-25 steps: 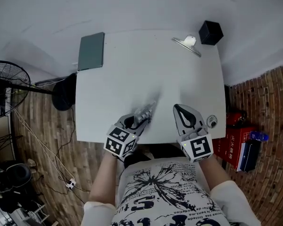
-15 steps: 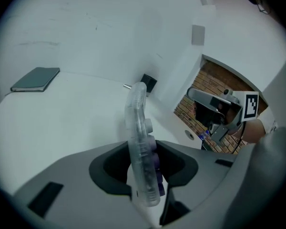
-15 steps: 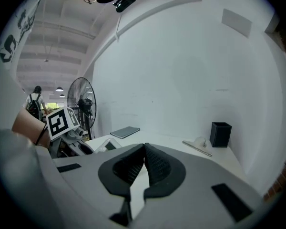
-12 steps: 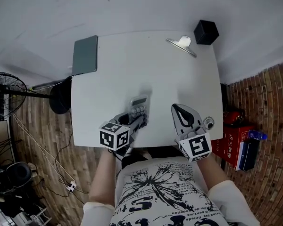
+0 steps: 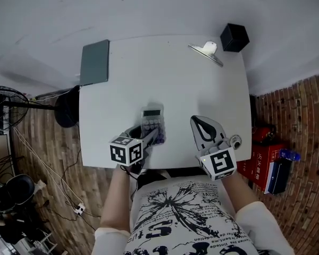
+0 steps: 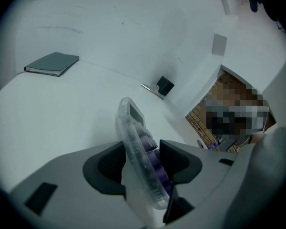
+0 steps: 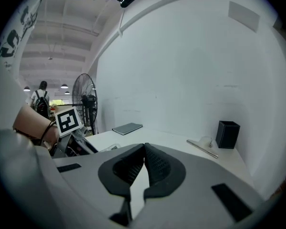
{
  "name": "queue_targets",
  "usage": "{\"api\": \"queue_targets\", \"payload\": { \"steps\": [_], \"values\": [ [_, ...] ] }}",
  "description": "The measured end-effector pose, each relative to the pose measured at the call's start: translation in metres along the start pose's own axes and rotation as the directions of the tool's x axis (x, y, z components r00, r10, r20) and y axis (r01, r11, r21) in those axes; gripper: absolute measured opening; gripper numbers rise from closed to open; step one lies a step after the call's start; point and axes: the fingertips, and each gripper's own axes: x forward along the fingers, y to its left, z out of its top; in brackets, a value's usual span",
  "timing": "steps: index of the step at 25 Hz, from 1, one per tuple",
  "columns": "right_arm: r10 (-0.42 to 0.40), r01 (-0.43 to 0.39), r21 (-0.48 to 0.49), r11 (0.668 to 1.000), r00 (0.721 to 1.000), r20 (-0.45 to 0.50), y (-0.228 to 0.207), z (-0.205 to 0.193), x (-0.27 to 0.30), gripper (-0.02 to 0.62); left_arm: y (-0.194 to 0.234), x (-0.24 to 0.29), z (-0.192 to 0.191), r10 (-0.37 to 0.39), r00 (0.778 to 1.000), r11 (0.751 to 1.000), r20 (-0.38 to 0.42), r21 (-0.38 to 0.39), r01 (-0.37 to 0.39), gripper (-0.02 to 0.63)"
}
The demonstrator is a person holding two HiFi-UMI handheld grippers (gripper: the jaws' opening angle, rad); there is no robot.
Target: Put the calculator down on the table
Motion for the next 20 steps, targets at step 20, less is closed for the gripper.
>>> {"api": "queue_targets", "payload": {
  "steps": [20],
  "values": [
    [-0.028,0.028,-0.007,1.0,0.999,-0.016,-0.013,0.004,0.003,0.015,-0.005,-0.026,0.046,0.172,0.974,0.927,0.147,0.31,-0.211,0.26]
  ]
}}
